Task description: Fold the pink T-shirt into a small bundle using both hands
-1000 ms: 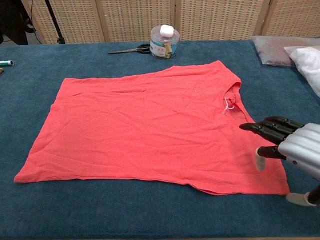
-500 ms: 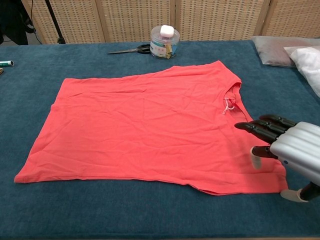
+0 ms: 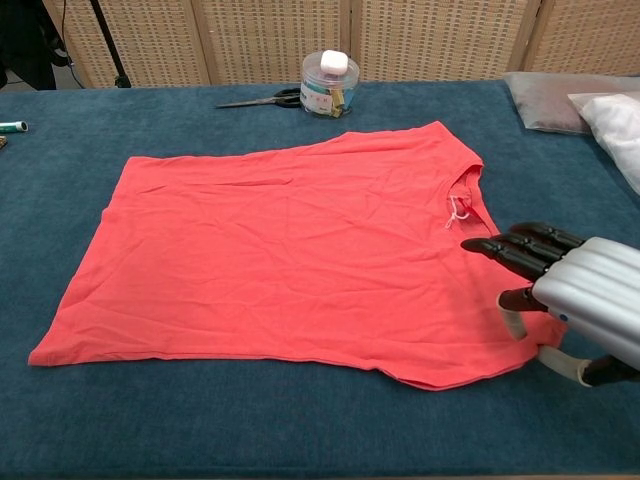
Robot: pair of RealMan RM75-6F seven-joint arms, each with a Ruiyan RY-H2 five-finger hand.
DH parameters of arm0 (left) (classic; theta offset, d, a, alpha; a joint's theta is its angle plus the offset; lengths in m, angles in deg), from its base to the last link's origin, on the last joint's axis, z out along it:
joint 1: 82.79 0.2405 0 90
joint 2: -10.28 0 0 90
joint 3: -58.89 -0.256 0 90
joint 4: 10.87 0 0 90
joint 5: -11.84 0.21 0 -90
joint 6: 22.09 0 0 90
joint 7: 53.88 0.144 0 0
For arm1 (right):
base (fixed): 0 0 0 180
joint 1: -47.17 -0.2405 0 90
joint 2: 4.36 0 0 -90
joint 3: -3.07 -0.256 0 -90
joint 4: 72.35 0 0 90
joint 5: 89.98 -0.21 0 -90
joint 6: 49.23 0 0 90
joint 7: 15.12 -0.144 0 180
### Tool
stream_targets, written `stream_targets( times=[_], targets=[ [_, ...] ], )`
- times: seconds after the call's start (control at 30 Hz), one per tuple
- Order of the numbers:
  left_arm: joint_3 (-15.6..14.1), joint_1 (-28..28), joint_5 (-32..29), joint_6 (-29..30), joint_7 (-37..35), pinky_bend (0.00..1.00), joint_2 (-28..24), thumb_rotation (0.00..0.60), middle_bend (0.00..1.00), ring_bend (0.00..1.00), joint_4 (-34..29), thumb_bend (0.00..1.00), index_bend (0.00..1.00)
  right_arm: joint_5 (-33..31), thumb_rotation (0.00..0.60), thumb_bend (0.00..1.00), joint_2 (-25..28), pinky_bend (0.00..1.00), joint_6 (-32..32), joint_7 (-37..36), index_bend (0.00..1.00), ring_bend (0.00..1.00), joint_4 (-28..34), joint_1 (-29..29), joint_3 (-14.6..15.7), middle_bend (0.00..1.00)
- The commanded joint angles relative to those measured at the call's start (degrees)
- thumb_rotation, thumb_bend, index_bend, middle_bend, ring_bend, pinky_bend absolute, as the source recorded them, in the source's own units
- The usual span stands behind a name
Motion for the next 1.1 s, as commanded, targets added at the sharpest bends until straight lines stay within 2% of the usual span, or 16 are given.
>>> stream_targets(
  times=[0.03, 0.27, 0.37, 0.47, 0.57, 0.73, 1.1],
  targets=[
    [-0.3, 0.0, 0.6, 0.0, -0.4, 0.00, 0.2, 0.600, 0.00, 0.00, 0.0, 0.00, 0.00, 1.0, 0.600, 0.41, -0.3, 0.00, -0.5, -2.1, 0.54, 0.00, -1.1, -0.6, 0.5, 0.03],
    [-3.5, 0.1, 7.8, 1.9, -7.4, 0.00, 1.8, 0.600, 0.00, 0.00, 2.5, 0.00, 0.01, 2.7, 0.600, 0.44, -0.1, 0.00, -1.8, -6.2, 0.56, 0.00, -2.3, -1.6, 1.2, 0.04],
    [-4.8, 0.2, 10.6, 2.7, -9.8, 0.00, 3.2, 0.600, 0.00, 0.00, 4.4, 0.00, 0.09, 3.0, 0.600, 0.44, -0.1, 0.00, -2.0, -6.9, 0.56, 0.00, -2.4, -1.9, 1.4, 0.04],
    [-6.2, 0.2, 13.1, 3.5, -12.3, 0.00, 6.9, 0.600, 0.00, 0.00, 8.0, 0.00, 0.20, 3.3, 0.600, 0.44, -0.1, 0.00, -2.2, -7.4, 0.56, 0.00, -2.3, -2.1, 1.7, 0.04],
    [-6.5, 0.1, 13.8, 3.3, -12.5, 0.00, 10.1, 0.600, 0.00, 0.00, 11.0, 0.00, 0.27, 3.3, 0.600, 0.44, -0.1, 0.00, -2.3, -7.7, 0.56, 0.00, -2.1, -2.2, 1.7, 0.04],
    [-6.9, -0.3, 13.9, 2.2, -12.3, 0.00, 13.7, 0.600, 0.00, 0.00, 13.8, 0.06, 0.33, 2.9, 0.600, 0.44, -0.2, 0.00, -2.3, -8.1, 0.56, 0.00, -2.2, -2.4, 1.7, 0.04],
    [-7.8, -1.4, 12.7, -1.7, -10.5, 0.00, 17.5, 0.600, 0.00, 0.00, 14.5, 0.14, 0.43, 2.6, 0.600, 0.44, -0.7, 0.00, -2.4, -9.4, 0.56, 0.00, -2.9, -2.6, 1.9, 0.04]
  ],
)
